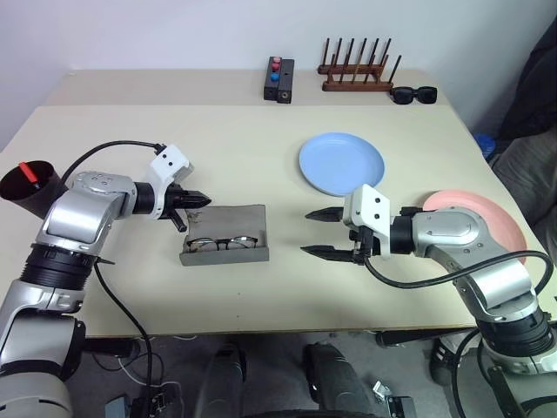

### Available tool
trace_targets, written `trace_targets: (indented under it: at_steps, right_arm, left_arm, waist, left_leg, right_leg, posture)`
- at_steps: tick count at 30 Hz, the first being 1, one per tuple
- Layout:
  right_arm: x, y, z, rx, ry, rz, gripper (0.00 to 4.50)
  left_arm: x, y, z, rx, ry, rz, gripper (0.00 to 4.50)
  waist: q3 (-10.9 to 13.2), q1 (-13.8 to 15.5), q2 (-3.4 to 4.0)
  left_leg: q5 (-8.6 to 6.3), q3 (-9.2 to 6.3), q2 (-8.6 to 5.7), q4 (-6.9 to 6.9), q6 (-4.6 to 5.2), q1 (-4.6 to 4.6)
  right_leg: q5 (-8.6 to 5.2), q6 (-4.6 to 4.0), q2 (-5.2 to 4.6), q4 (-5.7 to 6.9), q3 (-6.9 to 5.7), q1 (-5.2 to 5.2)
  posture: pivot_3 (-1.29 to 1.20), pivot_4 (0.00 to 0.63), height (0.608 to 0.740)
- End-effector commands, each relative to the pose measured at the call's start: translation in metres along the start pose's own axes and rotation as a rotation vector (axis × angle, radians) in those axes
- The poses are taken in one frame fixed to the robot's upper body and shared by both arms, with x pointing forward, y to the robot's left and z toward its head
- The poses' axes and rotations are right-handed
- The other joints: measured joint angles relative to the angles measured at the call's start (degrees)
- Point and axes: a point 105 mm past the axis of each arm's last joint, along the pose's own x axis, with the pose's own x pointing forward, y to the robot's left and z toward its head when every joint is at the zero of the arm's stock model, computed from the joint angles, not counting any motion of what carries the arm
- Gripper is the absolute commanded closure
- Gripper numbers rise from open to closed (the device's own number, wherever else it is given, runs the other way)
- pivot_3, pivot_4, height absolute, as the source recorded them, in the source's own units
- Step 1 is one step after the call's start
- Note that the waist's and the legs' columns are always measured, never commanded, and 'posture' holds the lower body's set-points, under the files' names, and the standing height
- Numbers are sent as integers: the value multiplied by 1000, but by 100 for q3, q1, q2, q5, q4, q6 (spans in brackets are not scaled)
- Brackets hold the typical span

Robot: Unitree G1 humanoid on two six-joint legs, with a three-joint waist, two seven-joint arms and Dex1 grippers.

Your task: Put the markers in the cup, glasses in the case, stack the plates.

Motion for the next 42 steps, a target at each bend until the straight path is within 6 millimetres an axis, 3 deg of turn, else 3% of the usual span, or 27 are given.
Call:
trace_targets:
  at_steps: [1, 11, 14, 22, 25, 29, 33, 36, 40, 42]
  right_arm:
    - [-5, -4, 7, -29, -23, -23, 1600]
    - [1, -8, -4, 4, 6, -42, 1600]
    - [2, -26, -12, 28, 45, -129, 1600]
    - [-6, -103, -44, -36, 205, -529, 1600]
    - [-5, -115, -50, -72, 225, -567, 1600]
    - [7, -118, -77, -184, 325, -534, 1600]
    - [13, -119, -88, -162, 330, -535, 1600]
    - [11, -119, -94, -178, 353, -539, 2437]
    - [6, -119, -96, -189, 358, -551, 4479]
    - [2, -119, -92, -207, 347, -568, 4479]
  left_arm:
    - [-10, -14, 11, 82, -89, -61, 4435]
    - [-25, -67, -1, 141, -134, -162, 4435]
    - [-29, -77, -8, 160, -123, -142, 4435]
    - [-38, -95, -13, 137, -262, -45, 4435]
    - [-42, -97, -10, 99, -300, -12, 4435]
    - [-52, -99, 0, 75, -405, 68, 4435]
    - [-55, -110, -6, 70, -420, 81, 4435]
    - [-54, -119, -4, 40, -480, 87, 4500]
    - [-49, -127, -2, 27, -518, 93, 4500]
    - [-44, -127, -2, 28, -535, 114, 4500]
  waist:
    - [0, -2, 0]
    - [0, 11, 0]
    - [1, 3, 0]
    - [2, 7, 2]
    - [2, 21, 1]
    - [2, -7, 1]
    - [4, -10, 6]
    - [4, -7, 5]
    - [4, 10, 6]
    - [3, 10, 6]
  left_leg:
    - [0, 0, 0, 0, 0, 0]
    - [0, 2, 0, 7, 0, -2]
    - [0, 3, 0, 6, 0, -1]
    - [0, 9, -1, 8, 0, -1]
    - [0, 9, -2, 9, 0, -2]
    - [0, 10, -2, 10, 0, -1]
    - [0, 10, -2, 5, 0, 0]
    - [0, 10, -2, 9, 0, 1]
    - [0, 10, -2, 14, 0, 0]
    - [0, 10, -3, 15, 0, 1]
  right_leg:
    - [0, 0, 0, 0, 0, 0]
    - [-3, -7, -3, -2, 2, 1]
    - [-4, -11, -4, -2, 3, 1]
    - [-3, -14, -8, -9, 5, 0]
    - [-3, -14, -9, -8, 4, 0]
    - [-2, -13, -9, -9, 6, 2]
    - [-2, -12, -7, -7, 6, 1]
    - [-2, -12, -7, -7, 7, 2]
    - [-2, -12, -7, -7, 7, 6]
    - [-2, -13, -8, -8, 7, 8]
  posture:
    - [0, 150, 740]
    - [0, 150, 740]
    - [0, 150, 740]
    - [0, 150, 740]
    - [0, 150, 740]
    - [0, 150, 740]
    - [0, 150, 740]
    - [0, 150, 740]
    - [0, 150, 740]
    - [0, 150, 740]
